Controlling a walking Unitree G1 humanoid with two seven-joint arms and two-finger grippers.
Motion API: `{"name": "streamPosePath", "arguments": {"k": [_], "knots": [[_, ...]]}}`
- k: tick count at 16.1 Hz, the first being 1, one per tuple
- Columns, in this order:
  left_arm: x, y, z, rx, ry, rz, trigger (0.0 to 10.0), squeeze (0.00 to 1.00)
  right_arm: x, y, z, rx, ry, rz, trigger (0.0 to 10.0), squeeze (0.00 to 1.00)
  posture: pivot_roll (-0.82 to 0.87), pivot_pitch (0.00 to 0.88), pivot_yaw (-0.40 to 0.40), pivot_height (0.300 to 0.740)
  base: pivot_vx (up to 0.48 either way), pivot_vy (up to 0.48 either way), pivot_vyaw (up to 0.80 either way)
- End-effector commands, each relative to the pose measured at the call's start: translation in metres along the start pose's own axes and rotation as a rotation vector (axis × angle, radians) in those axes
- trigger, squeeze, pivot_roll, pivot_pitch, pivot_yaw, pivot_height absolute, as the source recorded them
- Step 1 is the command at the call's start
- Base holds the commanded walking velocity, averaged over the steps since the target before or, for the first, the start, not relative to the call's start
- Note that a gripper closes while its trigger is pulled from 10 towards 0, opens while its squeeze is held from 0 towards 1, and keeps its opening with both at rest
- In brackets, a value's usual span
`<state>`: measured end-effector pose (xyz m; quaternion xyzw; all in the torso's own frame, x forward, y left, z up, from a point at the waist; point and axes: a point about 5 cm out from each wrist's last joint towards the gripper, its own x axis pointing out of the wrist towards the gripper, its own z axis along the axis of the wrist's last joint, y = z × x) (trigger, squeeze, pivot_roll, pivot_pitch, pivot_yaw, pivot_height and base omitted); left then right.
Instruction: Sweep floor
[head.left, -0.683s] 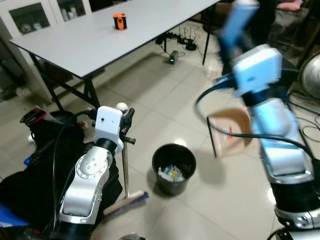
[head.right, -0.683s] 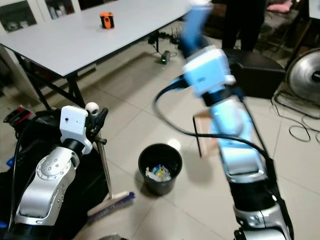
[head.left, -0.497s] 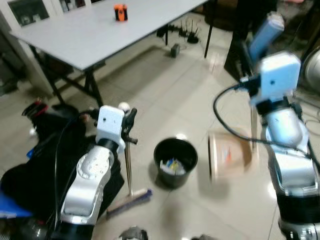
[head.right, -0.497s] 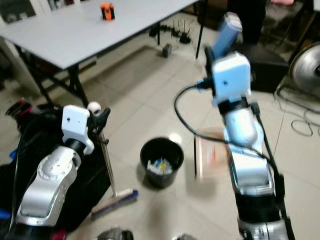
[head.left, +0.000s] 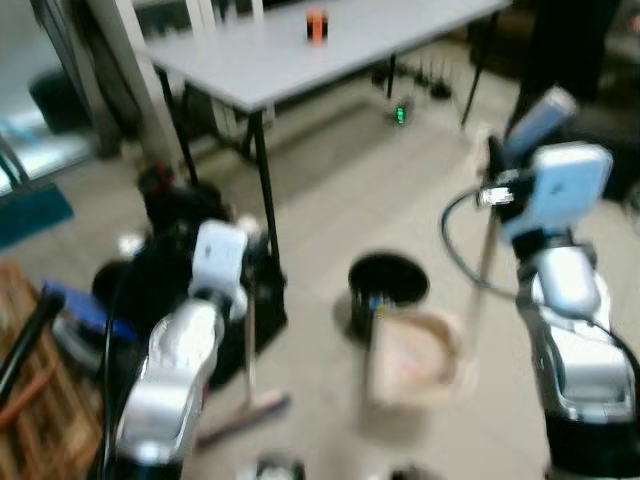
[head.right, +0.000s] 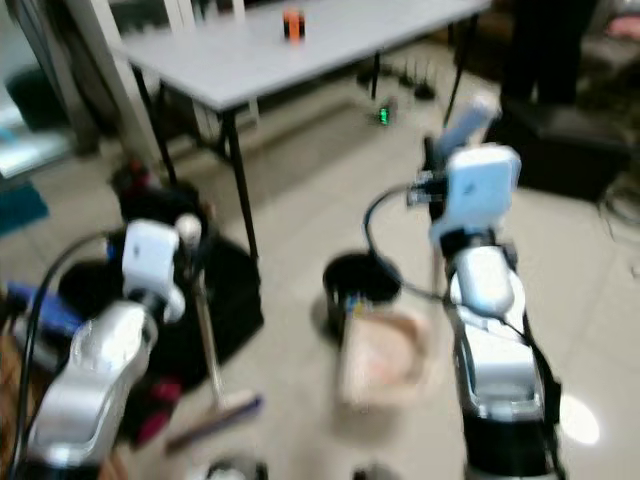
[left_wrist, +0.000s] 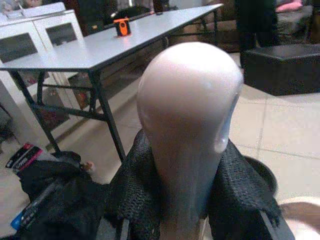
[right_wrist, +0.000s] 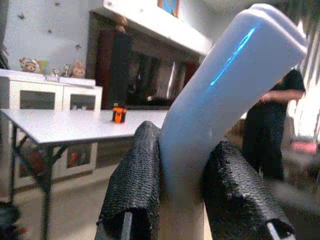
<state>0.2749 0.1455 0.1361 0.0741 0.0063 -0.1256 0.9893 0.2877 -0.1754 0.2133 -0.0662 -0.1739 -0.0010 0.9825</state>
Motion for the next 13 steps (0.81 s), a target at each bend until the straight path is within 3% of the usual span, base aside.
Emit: {"name": "streamPosePath", "arguments": {"k": [1,9,13], "knots": [[0.001,0.0,0.01,0.008,-0.046,-0.011,10.0,0.0,-0.003,-0.002,0.004,0.001,0.001,-0.012,10.0,0.0,-0.02,0.0,0.033,0.74,-0.349,0.0,0.0],[0.002,-0.003,0.011,0.01,-0.047,-0.033,10.0,0.0,-0.016,-0.005,-0.021,-0.076,0.13,-0.057,10.0,0.0,-0.02,0.0,0.035,0.74,-0.346,0.0,0.0],[0.001,-0.004,0.011,0.008,-0.046,-0.038,10.0,0.0,-0.03,-0.001,-0.032,0.026,0.191,-0.035,10.0,0.0,-0.02,0.0,0.033,0.74,-0.335,0.0,0.0]]}}
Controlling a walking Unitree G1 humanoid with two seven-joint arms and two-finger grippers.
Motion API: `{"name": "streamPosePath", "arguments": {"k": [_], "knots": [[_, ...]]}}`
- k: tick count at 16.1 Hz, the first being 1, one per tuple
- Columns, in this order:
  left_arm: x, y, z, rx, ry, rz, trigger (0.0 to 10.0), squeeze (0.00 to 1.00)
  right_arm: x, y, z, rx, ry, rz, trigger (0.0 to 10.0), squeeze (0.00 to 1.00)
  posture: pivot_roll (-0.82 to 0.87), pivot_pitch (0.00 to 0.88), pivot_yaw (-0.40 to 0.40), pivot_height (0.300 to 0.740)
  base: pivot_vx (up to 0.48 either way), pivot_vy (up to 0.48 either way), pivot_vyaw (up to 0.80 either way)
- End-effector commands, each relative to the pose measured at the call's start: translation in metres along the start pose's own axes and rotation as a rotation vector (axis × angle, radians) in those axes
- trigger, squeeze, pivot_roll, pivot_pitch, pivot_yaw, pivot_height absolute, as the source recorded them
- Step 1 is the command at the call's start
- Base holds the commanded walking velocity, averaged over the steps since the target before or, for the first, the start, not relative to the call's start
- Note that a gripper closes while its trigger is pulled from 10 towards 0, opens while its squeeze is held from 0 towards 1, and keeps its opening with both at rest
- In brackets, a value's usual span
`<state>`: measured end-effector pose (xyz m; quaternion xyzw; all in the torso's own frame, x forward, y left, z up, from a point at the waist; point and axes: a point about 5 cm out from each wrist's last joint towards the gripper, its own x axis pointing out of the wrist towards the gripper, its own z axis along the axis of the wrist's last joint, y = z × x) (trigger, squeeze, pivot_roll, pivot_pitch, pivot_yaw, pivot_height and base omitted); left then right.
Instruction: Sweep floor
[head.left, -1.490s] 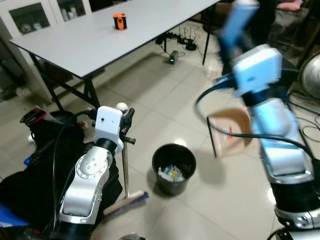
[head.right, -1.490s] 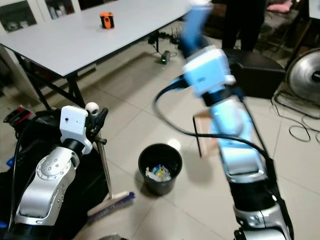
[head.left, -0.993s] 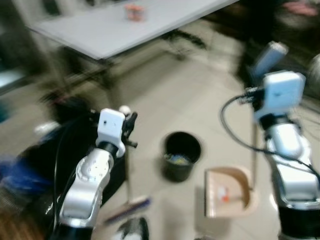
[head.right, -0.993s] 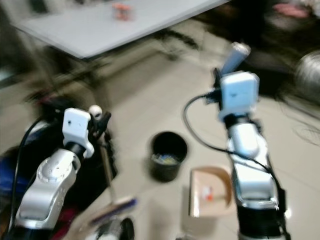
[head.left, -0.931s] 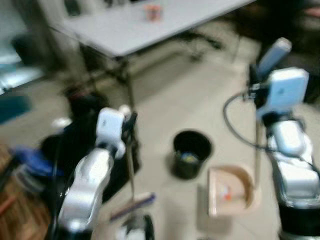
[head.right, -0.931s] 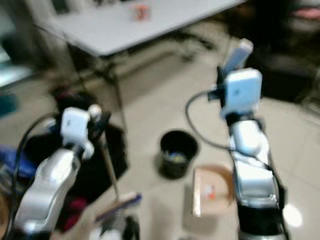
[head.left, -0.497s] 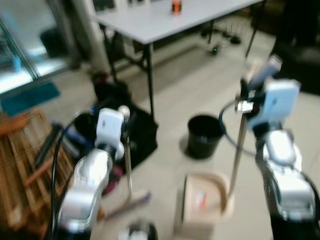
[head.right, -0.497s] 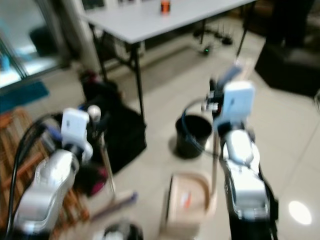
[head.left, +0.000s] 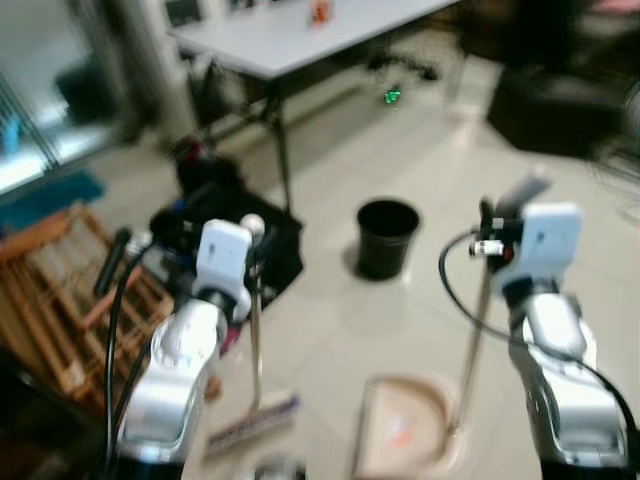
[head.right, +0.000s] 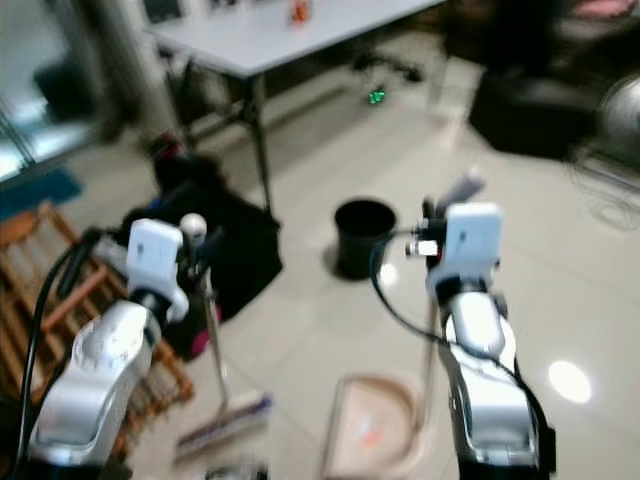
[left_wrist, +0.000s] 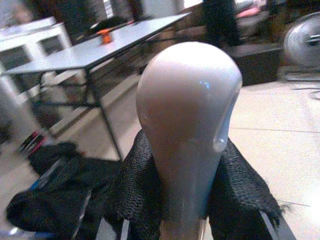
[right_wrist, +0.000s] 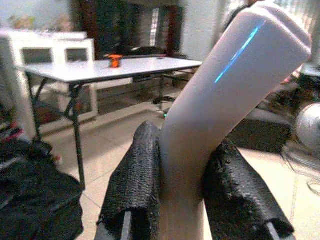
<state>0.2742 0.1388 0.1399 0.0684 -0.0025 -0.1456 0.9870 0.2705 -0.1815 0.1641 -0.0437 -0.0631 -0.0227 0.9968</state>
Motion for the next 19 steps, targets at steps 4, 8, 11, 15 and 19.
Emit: {"name": "streamPosePath", "arguments": {"k": [4,8,11,15,19], "knots": [[0.0007,0.0012,0.0062,0.015,-0.022,-0.005,10.0,0.0,-0.0029,0.0033,0.0022,0.012,0.012,0.016,10.0,0.0,-0.02,0.0,0.034,0.74,-0.334,0.0,0.0],[0.0022,0.0003,0.0064,0.012,-0.021,-0.013,10.0,0.0,-0.0038,0.0036,0.0007,0.051,0.025,0.017,10.0,0.0,-0.02,0.001,0.034,0.74,-0.332,0.0,-0.47],[0.0026,0.0004,0.0065,0.012,-0.021,-0.013,10.0,0.0,-0.0036,0.0038,0.0009,0.055,0.027,0.018,10.0,0.0,-0.02,0.001,0.034,0.74,-0.331,0.0,0.0],[0.0039,0.0001,0.0072,0.013,-0.024,-0.015,10.0,0.0,-0.0027,0.0035,0.0017,0.046,0.027,0.029,10.0,0.0,-0.02,0.004,0.034,0.74,-0.319,0.0,0.0],[0.0066,0.0006,0.007,0.018,-0.019,0.001,10.0,0.0,0.0001,0.001,0.0041,-0.003,0.011,0.045,10.0,0.0,-0.02,0.01,0.033,0.74,0.0,0.0,0.0]]}}
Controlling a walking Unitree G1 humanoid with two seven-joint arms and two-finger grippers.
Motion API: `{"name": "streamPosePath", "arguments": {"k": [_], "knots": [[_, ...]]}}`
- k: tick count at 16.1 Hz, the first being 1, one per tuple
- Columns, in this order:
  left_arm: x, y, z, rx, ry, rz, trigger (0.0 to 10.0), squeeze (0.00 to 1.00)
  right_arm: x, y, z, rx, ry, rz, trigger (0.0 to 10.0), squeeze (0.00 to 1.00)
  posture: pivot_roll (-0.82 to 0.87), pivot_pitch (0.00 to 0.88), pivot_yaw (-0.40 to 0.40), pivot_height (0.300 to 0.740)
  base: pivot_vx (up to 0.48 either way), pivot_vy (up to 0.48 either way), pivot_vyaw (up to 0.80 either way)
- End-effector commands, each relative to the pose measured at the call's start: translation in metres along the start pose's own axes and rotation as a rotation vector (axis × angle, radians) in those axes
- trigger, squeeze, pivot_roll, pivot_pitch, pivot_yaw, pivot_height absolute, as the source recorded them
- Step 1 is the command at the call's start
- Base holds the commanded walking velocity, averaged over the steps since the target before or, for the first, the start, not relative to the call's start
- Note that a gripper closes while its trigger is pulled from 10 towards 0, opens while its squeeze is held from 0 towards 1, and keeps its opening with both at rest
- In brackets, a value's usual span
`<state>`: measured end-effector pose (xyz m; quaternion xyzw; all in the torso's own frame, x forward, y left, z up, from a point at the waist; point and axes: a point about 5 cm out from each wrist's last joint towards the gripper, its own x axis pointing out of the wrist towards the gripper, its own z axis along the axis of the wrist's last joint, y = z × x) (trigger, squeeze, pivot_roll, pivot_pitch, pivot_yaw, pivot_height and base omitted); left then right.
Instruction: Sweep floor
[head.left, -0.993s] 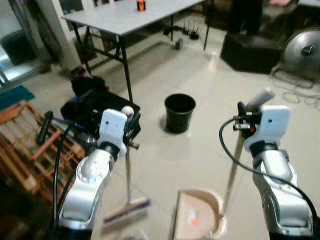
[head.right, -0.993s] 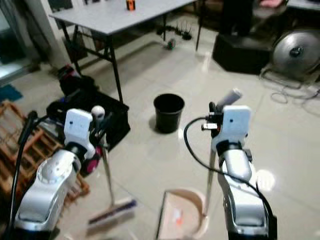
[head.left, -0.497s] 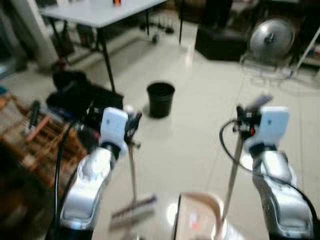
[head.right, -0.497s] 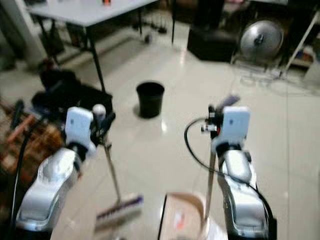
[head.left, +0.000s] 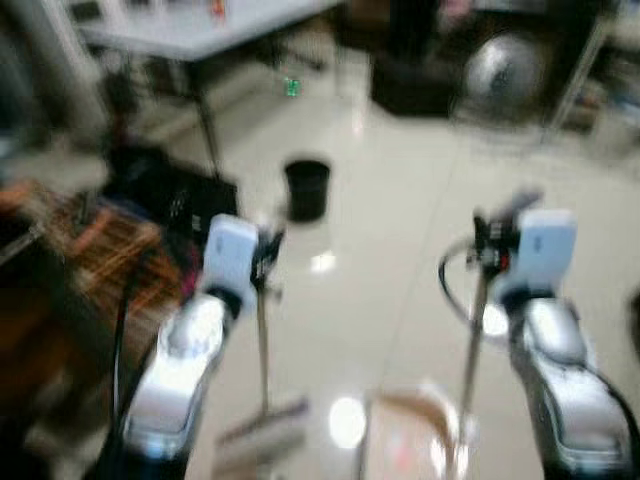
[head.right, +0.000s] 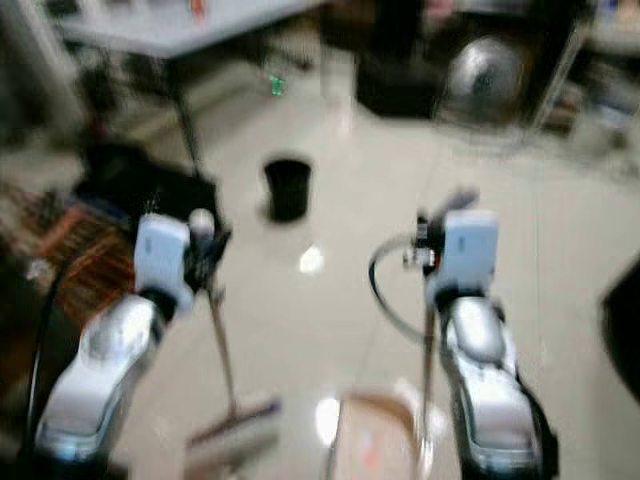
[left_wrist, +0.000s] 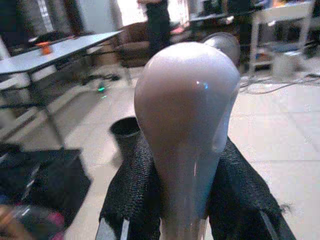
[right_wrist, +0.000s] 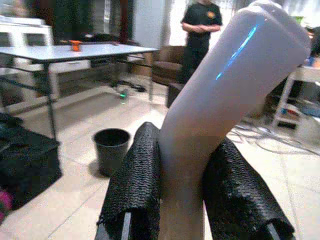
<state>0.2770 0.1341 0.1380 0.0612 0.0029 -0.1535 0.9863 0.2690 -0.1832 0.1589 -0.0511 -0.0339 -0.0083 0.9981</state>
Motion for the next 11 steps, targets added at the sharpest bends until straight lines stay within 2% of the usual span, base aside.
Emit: {"name": "streamPosePath", "arguments": {"k": [1,3,11], "knots": [[0.0032,0.005,0.0091,0.049,-0.032,0.02,10.0,0.0,0.0029,0.001,0.0101,0.008,-0.05,0.015,10.0,0.0,-0.02,0.011,0.034,0.74,0.0,0.0,0.0],[0.0034,0.0033,0.011,0.086,-0.045,0.02,10.0,0.0,0.0034,0.0002,0.0101,0.007,-0.054,0.014,10.0,0.0,-0.02,0.008,0.034,0.74,0.0,-0.146,0.0],[0.0047,0.0031,0.0137,0.101,-0.05,0.03,10.0,0.0,0.0048,0.0033,0.0079,0.016,-0.046,0.022,10.0,0.0,0.0,0.024,0.029,0.74,0.0,-0.406,0.0]]}}
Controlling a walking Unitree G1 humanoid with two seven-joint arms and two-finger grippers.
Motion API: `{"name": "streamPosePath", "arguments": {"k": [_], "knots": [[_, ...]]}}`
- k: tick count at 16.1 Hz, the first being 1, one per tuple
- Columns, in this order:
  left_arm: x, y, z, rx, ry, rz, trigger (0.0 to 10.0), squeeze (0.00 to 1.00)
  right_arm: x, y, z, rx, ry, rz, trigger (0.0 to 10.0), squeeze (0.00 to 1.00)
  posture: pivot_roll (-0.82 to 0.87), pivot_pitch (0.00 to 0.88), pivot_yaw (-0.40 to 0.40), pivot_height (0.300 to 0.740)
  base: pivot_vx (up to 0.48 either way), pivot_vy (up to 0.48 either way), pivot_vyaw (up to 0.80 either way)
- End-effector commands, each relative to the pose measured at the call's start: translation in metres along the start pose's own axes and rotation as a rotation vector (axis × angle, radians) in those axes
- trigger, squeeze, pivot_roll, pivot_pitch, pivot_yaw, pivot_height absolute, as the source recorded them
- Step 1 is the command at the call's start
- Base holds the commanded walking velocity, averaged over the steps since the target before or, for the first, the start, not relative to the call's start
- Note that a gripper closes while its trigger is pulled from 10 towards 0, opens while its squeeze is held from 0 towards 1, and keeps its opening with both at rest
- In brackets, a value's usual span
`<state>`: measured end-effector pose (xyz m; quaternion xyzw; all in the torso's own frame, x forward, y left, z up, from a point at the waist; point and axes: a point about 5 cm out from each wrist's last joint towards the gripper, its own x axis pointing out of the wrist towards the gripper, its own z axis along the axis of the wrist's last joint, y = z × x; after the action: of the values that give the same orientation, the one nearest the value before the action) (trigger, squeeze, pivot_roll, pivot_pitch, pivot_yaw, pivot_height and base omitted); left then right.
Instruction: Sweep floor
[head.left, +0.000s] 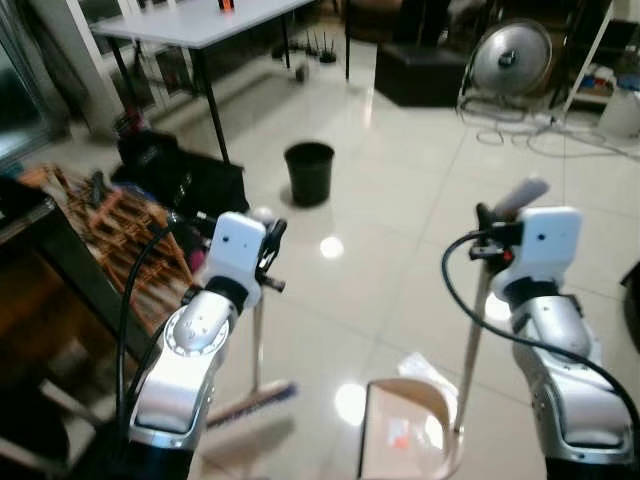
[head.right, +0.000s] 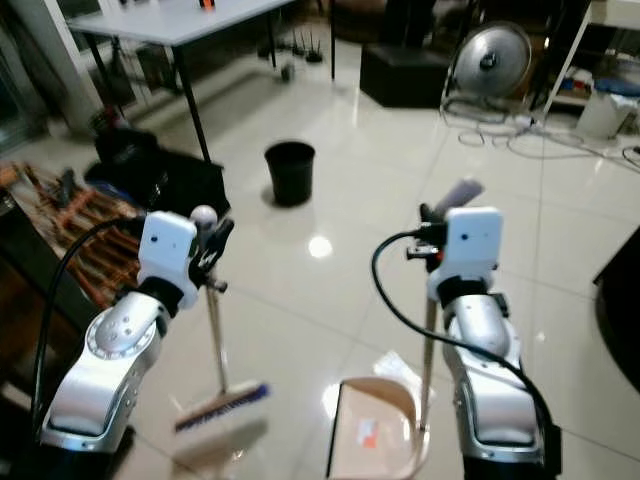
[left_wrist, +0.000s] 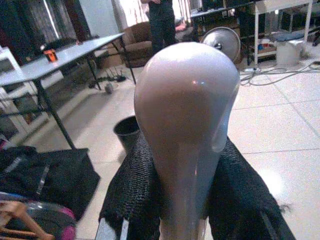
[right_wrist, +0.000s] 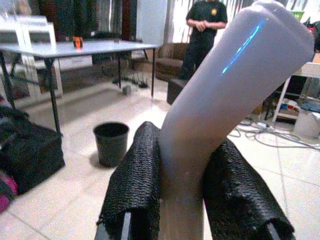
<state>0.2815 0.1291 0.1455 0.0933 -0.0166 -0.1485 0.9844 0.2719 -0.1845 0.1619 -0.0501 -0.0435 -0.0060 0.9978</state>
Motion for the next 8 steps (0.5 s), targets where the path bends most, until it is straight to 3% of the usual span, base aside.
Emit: {"name": "streamPosePath", "arguments": {"k": [1,3,5,8], "knots": [[0.0001,0.0046,0.0072,0.037,-0.026,0.012,10.0,0.0,0.0024,0.0046,0.0048,0.015,-0.025,0.02,10.0,0.0,0.0,0.026,0.031,0.74,0.0,-0.39,0.0],[0.0022,0.0026,0.0069,-0.01,-0.019,-0.009,10.0,0.0,0.0028,0.0042,0.0035,0.016,-0.022,0.018,10.0,0.0,0.0,0.028,0.035,0.74,0.0,0.0,0.0],[0.0045,0.0046,0.0085,-0.018,-0.027,0.006,10.0,0.0,0.0021,0.0044,0.0041,0.018,-0.024,0.015,10.0,0.0,0.0,0.028,0.04,0.74,0.0,0.373,0.0],[0.0073,0.0043,0.012,-0.035,-0.048,0.023,10.0,0.0,-0.0001,0.003,0.0037,0.012,-0.022,0.005,10.0,0.0,-0.02,0.036,0.049,0.74,0.0,0.0,0.0]]}}
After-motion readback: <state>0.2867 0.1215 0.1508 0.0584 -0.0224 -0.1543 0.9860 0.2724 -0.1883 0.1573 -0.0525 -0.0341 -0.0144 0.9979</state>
